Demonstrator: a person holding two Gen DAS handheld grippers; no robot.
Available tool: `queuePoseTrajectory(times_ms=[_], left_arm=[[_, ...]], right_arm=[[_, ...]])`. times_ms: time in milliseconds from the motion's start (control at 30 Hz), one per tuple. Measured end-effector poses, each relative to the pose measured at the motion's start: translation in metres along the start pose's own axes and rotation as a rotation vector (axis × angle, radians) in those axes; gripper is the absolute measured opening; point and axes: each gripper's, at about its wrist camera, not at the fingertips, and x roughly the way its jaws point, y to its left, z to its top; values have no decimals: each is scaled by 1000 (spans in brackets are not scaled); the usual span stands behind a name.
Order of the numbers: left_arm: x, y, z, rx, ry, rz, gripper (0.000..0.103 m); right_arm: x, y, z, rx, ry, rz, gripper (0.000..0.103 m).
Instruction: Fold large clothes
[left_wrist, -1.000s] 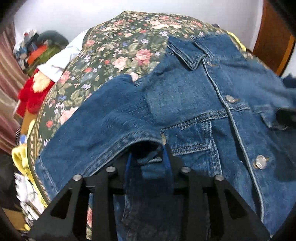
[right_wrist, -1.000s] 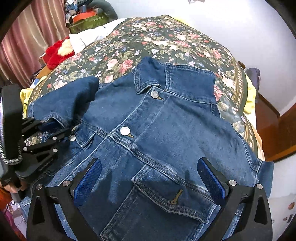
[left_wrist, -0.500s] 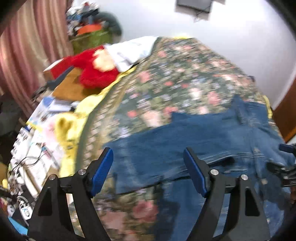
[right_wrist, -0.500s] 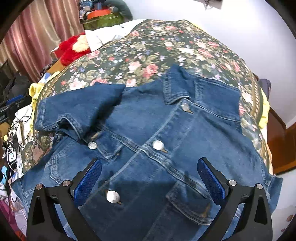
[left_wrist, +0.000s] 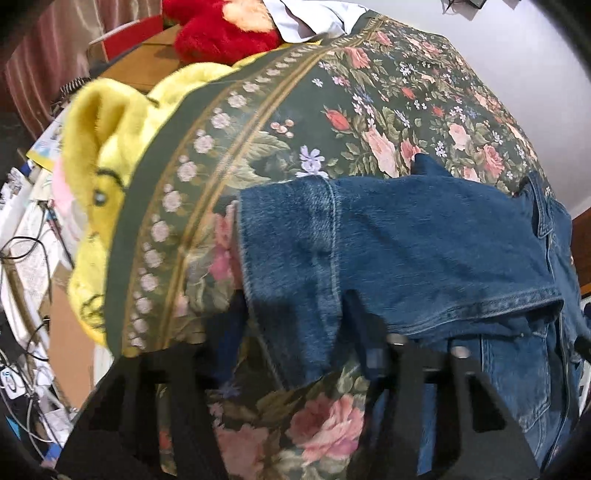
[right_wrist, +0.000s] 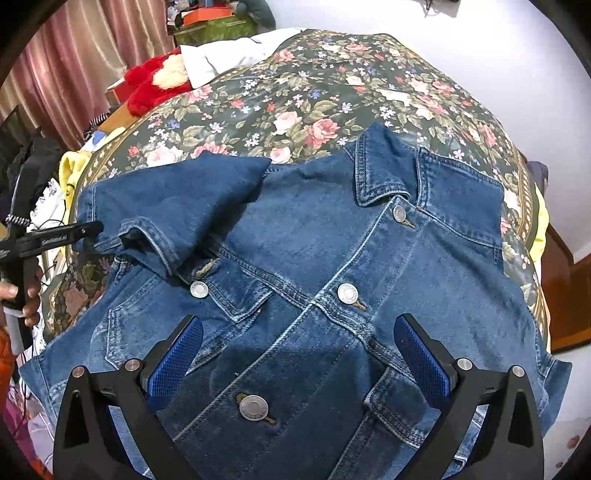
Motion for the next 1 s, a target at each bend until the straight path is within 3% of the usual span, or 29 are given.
queuePoseTrajectory(times_ms=[100, 233, 400, 567, 700, 800, 900, 1000], left_arm=[[-7, -12, 5, 35, -38, 38, 33], [-32, -33, 18, 92, -96, 53, 14], [-85, -82, 44, 175, -208, 6, 12], [-131, -158, 55, 316, -279, -89, 12], [-149, -227, 48, 418, -261, -223, 12], [-147, -279, 36, 488, -198, -307, 12], [-137, -324, 14, 576, -142, -329, 12], [-115, -372, -17, 690, -97, -299, 13]], right_arm=[[1, -4, -2, 9, -2, 0, 103], [-1, -12, -6, 22, -11, 5, 103], [-12, -28, -11, 60, -51, 9, 103], [-26, -48, -21, 108, -91, 3, 103], [-41, -71, -36, 159, -125, -11, 103], [-54, -94, -51, 217, -146, -17, 103], [-65, -117, -68, 274, -163, -37, 103], [-76, -140, -86, 332, -174, -58, 103]])
